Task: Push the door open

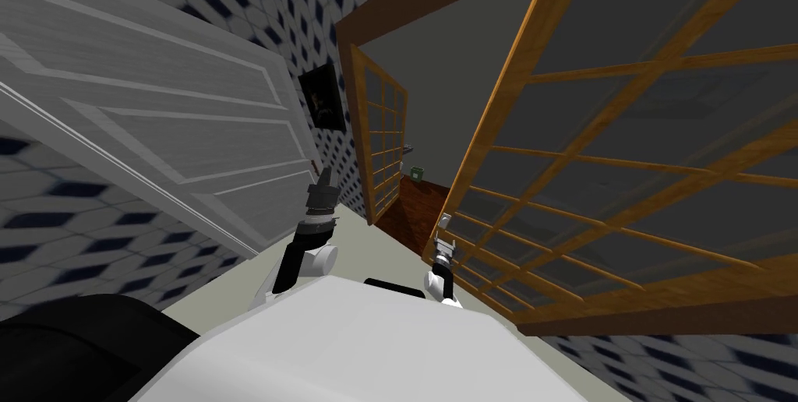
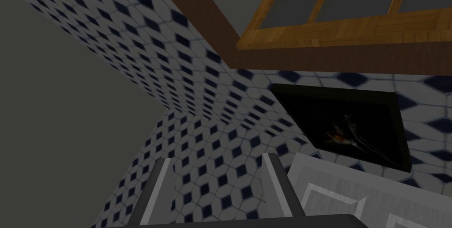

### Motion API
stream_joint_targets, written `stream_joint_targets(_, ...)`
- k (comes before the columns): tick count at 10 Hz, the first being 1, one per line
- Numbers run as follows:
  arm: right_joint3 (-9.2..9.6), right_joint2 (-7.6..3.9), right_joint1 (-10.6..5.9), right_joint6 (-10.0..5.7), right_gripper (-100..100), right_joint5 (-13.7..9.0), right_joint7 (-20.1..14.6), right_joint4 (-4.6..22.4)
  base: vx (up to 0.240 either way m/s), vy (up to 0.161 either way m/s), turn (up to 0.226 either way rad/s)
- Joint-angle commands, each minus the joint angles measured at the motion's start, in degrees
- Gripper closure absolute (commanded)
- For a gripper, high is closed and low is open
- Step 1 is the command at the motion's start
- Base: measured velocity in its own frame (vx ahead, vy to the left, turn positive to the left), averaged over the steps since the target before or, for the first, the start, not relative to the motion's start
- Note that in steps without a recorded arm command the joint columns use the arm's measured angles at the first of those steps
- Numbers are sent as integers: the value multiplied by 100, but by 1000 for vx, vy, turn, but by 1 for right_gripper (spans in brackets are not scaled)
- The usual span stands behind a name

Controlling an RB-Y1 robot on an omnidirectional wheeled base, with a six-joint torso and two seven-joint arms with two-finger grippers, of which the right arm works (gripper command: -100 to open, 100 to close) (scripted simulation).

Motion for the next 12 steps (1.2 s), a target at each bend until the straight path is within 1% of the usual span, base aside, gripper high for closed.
stream_joint_targets(1, -5, -176, 15, 4, -100, -5, -20, -9, 128, -33, 20)
stream_joint_targets(2, -13, -256, 11, 8, -100, -12, -29, -3, 169, -61, 19)
stream_joint_targets(4, -13, -256, 11, 8, -100, -12, -29, -3, 83, -39, 6)
stream_joint_targets(5, -30, -325, 3, 15, -100, -26, -50, 11, 138, -75, 19)
stream_joint_targets(6, -34, -322, 1, 16, -100, -30, -55, 14, 192, -65, 35)
stream_joint_targets(7, -43, -287, -3, 20, -100, -37, -65, 21, 190, -46, 15)
stream_joint_targets(8, -50, -227, -6, 23, -100, -43, -74, 27, 176, -73, 16)
stream_joint_targets(9, -59, -112, -10, 27, -100, -50, -84, 34, 180, -91, 21)
stream_joint_targets(10, -59, -182, -22, 32, -100, -50, -78, 31, 80, -39, 4)
stream_joint_targets(11, -59, -182, -22, 32, 100, -50, -78, 31, -17, 14, 11)
stream_joint_targets(12, -59, -182, -22, 32, 100, -50, -78, 31, -23, 29, 47)
